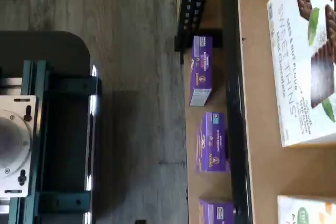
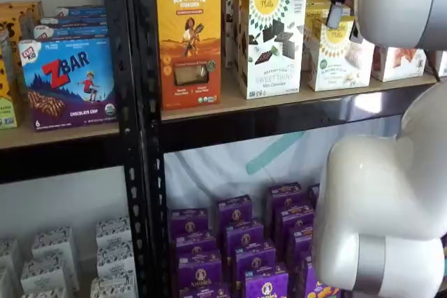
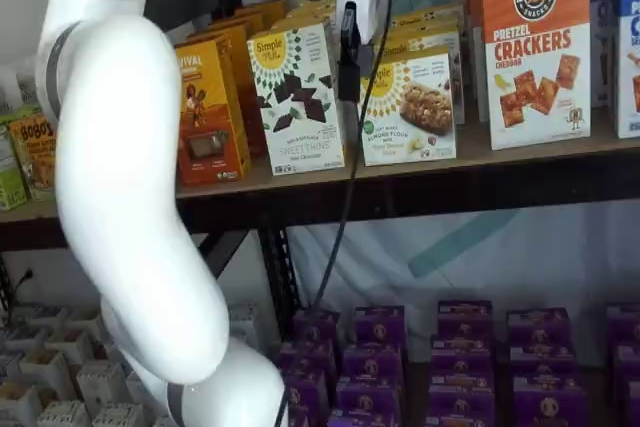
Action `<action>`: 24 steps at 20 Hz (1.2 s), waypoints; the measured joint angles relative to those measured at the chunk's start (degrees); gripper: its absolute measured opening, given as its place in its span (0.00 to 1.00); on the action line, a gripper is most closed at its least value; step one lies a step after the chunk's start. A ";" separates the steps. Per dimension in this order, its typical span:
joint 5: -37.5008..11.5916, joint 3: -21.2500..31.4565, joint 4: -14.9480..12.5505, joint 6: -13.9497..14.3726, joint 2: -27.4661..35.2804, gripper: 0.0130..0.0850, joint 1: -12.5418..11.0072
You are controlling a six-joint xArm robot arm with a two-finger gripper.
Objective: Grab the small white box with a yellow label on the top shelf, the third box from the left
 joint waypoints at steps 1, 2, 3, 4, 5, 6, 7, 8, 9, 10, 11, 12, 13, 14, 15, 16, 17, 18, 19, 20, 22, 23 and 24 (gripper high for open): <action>0.28 0.44 -0.02 0.03 -0.45 1.00 0.02; 0.39 1.56 0.19 0.08 -1.60 1.00 0.01; 0.40 2.52 0.53 0.13 -2.61 1.00 -0.06; 0.44 3.28 0.69 0.19 -3.45 1.00 -0.08; 0.43 3.79 0.76 0.24 -4.04 1.00 -0.08; 0.17 4.48 1.01 0.26 -4.77 1.00 -0.13; -0.24 5.13 1.40 0.25 -5.42 1.00 -0.29; -1.09 6.03 2.22 0.14 -6.28 1.00 -0.66; -1.78 6.67 3.02 -0.02 -6.89 1.00 -1.08; -2.61 7.29 4.00 -0.23 -7.46 1.00 -1.58; -3.96 8.20 5.44 -0.58 -8.22 1.00 -2.35; -5.39 9.07 6.65 -0.90 -8.89 1.00 -2.94; -7.43 10.20 8.16 -1.37 -9.71 1.00 -3.70; -8.87 10.85 8.97 -1.71 -10.14 1.00 -4.10; -10.48 11.46 9.68 -2.13 -10.47 1.00 -4.48; -12.05 11.92 10.32 -2.57 -10.58 1.00 -4.84; -13.13 12.13 10.69 -2.90 -10.54 1.00 -5.06; -14.17 12.25 10.76 -3.17 -10.44 1.00 -5.11; -15.43 12.52 10.85 -3.44 -10.38 1.00 -5.11; -16.48 12.73 11.00 -3.65 -10.28 1.00 -5.11; -18.50 12.98 11.14 -3.97 -9.87 1.00 -4.92; -19.70 13.00 11.07 -4.09 -9.48 1.00 -4.66; -20.74 12.98 10.97 -4.14 -9.06 1.00 -4.39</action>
